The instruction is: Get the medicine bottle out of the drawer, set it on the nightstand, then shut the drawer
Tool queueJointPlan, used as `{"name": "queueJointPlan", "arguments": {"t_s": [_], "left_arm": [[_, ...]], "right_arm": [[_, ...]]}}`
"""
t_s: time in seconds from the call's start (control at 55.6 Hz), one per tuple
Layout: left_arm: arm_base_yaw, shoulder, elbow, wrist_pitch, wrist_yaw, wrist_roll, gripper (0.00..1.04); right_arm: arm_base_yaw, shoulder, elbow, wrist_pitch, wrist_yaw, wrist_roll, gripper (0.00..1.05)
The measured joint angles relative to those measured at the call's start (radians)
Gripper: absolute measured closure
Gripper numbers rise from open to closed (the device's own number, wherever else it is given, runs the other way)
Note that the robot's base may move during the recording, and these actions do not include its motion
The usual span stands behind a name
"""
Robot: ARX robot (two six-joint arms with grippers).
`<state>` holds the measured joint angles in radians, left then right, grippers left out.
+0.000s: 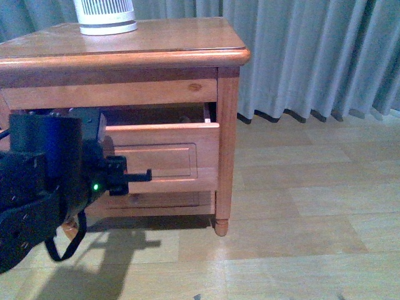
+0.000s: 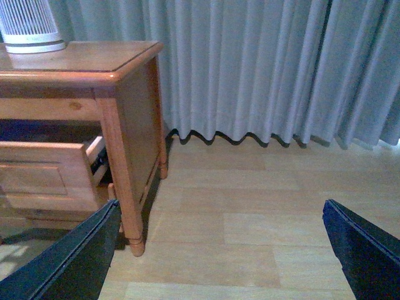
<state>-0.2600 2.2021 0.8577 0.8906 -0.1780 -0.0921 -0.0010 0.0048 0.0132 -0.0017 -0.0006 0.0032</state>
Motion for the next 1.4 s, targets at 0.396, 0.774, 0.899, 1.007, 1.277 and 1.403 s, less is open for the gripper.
{"name": "queueJointPlan", "arguments": {"t_s": [0.396, 0.774, 0.899, 1.007, 1.277, 1.403], "left_arm": [[-0.112, -0.11, -0.459, 0.288, -0.086, -0.062, 0.8], [-0.243, -0.164, -0.663, 0.279, -0.06, -0.155, 0.49], [-0.24, -0.285, -0.658, 0.198, -0.064, -0.172, 0.29], [-0.223, -0.415, -0.655, 0.097, -0.047, -0.178, 0.12], [-0.08, -1.006, -0.602, -0.422, 0.103, -0.156, 0.07], [-0.035, -1.291, -0.515, -0.675, 0.19, -0.129, 0.07]], "right_arm": [[0.0, 0.0, 0.0, 0.0, 0.0, 0.0, 0.07], [0.0, 0.0, 0.0, 0.0, 0.0, 0.0, 0.07], [0.0, 0.0, 0.0, 0.0, 0.0, 0.0, 0.07], [0.0, 0.0, 0.0, 0.0, 0.0, 0.0, 0.07], [0.0, 0.0, 0.0, 0.0, 0.0, 0.0, 0.07], [0.0, 0.0, 0.0, 0.0, 0.0, 0.0, 0.07]]}}
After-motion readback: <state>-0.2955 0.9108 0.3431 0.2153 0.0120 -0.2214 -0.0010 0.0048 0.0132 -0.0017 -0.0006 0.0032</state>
